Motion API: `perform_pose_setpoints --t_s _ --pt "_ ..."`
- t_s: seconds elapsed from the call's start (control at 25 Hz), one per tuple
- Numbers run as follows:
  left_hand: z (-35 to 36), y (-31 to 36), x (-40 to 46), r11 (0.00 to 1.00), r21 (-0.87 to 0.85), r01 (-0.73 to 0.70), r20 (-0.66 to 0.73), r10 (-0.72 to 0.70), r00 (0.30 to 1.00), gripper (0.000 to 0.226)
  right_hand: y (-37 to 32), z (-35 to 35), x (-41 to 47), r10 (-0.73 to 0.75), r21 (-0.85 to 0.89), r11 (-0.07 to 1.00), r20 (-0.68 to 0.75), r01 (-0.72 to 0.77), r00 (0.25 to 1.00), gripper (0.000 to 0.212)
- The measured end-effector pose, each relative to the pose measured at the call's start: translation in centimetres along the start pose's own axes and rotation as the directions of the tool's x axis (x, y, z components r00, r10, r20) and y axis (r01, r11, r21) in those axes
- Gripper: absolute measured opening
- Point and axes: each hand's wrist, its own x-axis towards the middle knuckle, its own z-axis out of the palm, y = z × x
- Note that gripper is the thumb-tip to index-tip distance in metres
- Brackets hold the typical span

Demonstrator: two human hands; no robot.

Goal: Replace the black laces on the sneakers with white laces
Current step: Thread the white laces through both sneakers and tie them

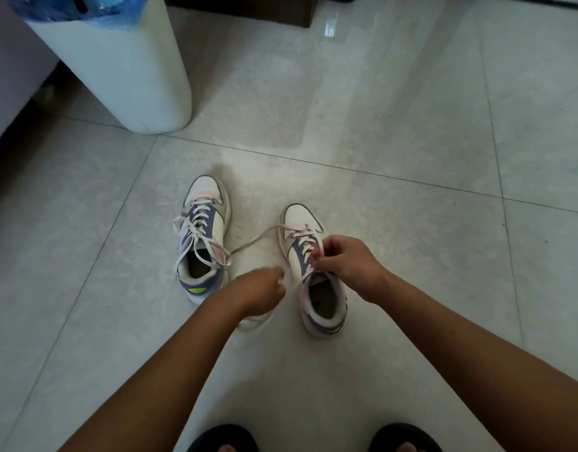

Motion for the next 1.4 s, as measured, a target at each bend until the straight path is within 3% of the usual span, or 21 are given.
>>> perform_pose_setpoints --t_s 0.08,0.12,0.2,0.28,0.32,0.44,0.56,0.68,0.76,0.84,0.92,0.96,1.0,1.04,1.08,1.12,1.16,1.2,1.28,1.36,1.4 --pt "-0.1 0.7 1.4 0.925 -0.330 -0.187 -0.307 0.082 0.948 0.045 -0.2 -0.4 0.0 -0.037 -0.150 0.988 0.060 0.045 0.998 0.019" --pt "-0.3 1.1 2.0 0.832 -0.483 -0.274 -0.342 0.109 0.933 0.046 -0.3 -0.4 0.0 -0.073 -0.228 0.970 0.075 0.088 0.995 0.021" --pt "-0.3 2.0 2.7 0.689 -0.661 -0.296 -0.260 0.160 0.952 0.041 0.2 -0.1 0.1 -0.263 -0.386 0.890 0.005 0.244 0.965 0.018" --pt "-0.5 2.5 3.1 0.649 -0.707 -0.281 -0.241 0.153 0.958 0.031 1.5 0.6 0.4 -0.503 -0.526 0.764 -0.125 0.373 0.855 0.009" --pt "-0.6 2.6 3.2 0.635 -0.719 -0.282 -0.259 0.132 0.957 0.028 2.0 0.9 0.5 -0.545 -0.537 0.752 -0.178 0.383 0.820 0.007" --pt "-0.7 2.7 3.2 0.570 -0.767 -0.294 -0.297 0.090 0.951 0.031 2.7 1.0 0.6 -0.362 -0.307 0.912 -0.288 0.272 0.887 0.009" --pt "-0.9 2.0 3.0 0.478 -0.833 -0.279 -0.263 0.102 0.959 0.033 2.8 0.4 0.6 -0.203 -0.131 0.976 -0.266 0.173 0.942 0.012" --pt "-0.7 1.8 2.7 0.503 -0.823 -0.263 -0.278 0.048 0.960 0.034 2.6 -0.2 0.5 -0.165 -0.086 0.985 -0.229 0.149 0.959 0.009" --pt "-0.4 1.8 2.6 0.591 -0.752 -0.292 -0.366 -0.005 0.931 0.029 2.5 -0.7 0.4 -0.190 -0.124 0.978 -0.206 0.167 0.960 0.005" --pt "-0.4 1.4 2.6 0.868 -0.422 -0.264 -0.510 0.013 0.860 0.021 2.8 -1.6 0.1 -0.217 -0.295 0.942 -0.160 0.163 0.963 0.007" --pt "-0.4 0.5 2.6 0.980 -0.107 -0.167 -0.563 0.078 0.822 0.015 3.7 -2.2 -0.5 -0.194 -0.458 0.878 -0.084 0.135 0.977 0.013" --pt "-0.1 0.3 2.8 0.983 -0.129 -0.132 -0.563 0.037 0.825 0.014 4.0 -2.3 -0.8 -0.173 -0.491 0.863 -0.058 0.122 0.983 0.018" --pt "-0.2 0.4 2.7 0.944 -0.313 -0.105 -0.545 -0.088 0.834 0.012 4.2 -2.3 -1.0 -0.157 -0.492 0.863 -0.049 0.113 0.986 0.024" --pt "-0.1 0.7 3.0 0.830 -0.552 -0.078 -0.477 -0.237 0.847 0.009 4.2 -2.2 -1.1 -0.143 -0.456 0.884 -0.055 0.103 0.988 0.031" --pt "-0.1 1.2 3.1 0.637 -0.771 -0.030 -0.336 -0.365 0.868 0.005 4.0 -2.0 -1.1 -0.127 -0.376 0.922 -0.074 0.090 0.989 0.038" --pt "0.0 1.4 3.4 0.499 -0.867 0.013 -0.234 -0.429 0.873 0.002 3.6 -1.9 -0.9 -0.099 -0.253 0.965 -0.093 0.073 0.991 0.042" --pt "0.1 1.5 3.6 0.508 -0.860 0.043 -0.221 -0.447 0.867 0.003 3.2 -1.8 -0.8 -0.053 -0.094 0.995 -0.098 0.043 0.994 0.042" --pt "0.3 1.2 3.9 0.639 -0.767 0.057 -0.285 -0.420 0.861 0.004 2.6 -1.8 -0.7 0.005 0.079 0.997 -0.073 0.000 0.997 0.039" --pt "0.2 0.7 3.5 0.927 -0.364 0.086 -0.453 -0.257 0.854 0.010 2.0 -1.8 -0.4 0.066 0.372 0.925 0.040 -0.076 0.997 0.033" --pt "0.4 0.1 3.5 0.984 -0.077 0.163 -0.472 -0.180 0.863 0.018 1.9 -2.0 -0.2 0.068 0.531 0.839 0.118 -0.121 0.991 0.036" --pt "0.4 0.1 3.6 0.979 -0.044 0.198 -0.457 -0.196 0.868 0.020 2.0 -2.0 -0.1 0.080 0.582 0.800 0.133 -0.143 0.988 0.042"
